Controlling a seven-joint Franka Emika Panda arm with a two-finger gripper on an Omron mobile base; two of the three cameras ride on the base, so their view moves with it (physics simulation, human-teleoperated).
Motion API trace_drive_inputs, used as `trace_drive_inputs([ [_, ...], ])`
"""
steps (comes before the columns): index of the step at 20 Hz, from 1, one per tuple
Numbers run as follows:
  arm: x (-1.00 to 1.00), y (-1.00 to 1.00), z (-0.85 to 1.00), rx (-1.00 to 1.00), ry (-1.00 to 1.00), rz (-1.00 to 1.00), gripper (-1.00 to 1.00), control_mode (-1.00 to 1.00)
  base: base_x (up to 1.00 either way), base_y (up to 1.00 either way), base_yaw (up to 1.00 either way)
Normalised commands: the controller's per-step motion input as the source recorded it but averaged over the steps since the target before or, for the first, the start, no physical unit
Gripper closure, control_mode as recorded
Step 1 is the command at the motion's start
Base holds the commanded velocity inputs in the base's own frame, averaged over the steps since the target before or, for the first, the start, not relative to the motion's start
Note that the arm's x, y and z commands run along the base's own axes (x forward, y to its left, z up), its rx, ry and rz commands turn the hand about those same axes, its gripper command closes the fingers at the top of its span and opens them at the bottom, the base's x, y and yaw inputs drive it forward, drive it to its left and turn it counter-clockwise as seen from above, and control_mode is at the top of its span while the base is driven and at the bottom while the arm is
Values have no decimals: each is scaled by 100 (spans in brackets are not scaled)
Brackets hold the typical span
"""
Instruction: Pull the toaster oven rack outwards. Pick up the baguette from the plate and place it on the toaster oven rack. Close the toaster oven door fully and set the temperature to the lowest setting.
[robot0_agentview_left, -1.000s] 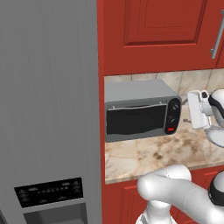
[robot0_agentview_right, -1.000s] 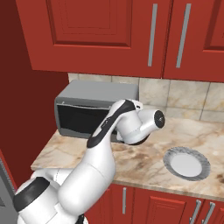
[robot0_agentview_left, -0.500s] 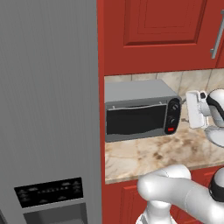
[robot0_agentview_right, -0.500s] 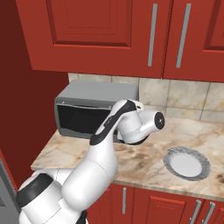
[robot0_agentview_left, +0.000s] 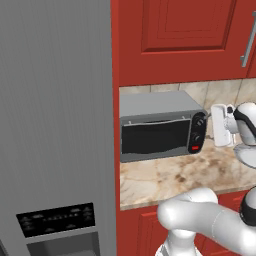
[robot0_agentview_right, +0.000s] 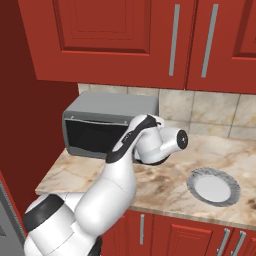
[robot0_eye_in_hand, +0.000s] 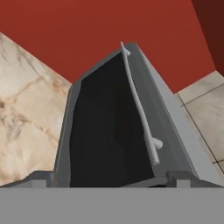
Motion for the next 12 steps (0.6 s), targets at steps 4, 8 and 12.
trace_drive_inputs([
  [4,16,-9,-3,4,0,0,-100,-100,0,0,0],
  [8,20,-11,-4,4,0,0,-100,-100,0,0,0],
  [12,18,-5,-8,3,0,0,-100,-100,0,0,0],
])
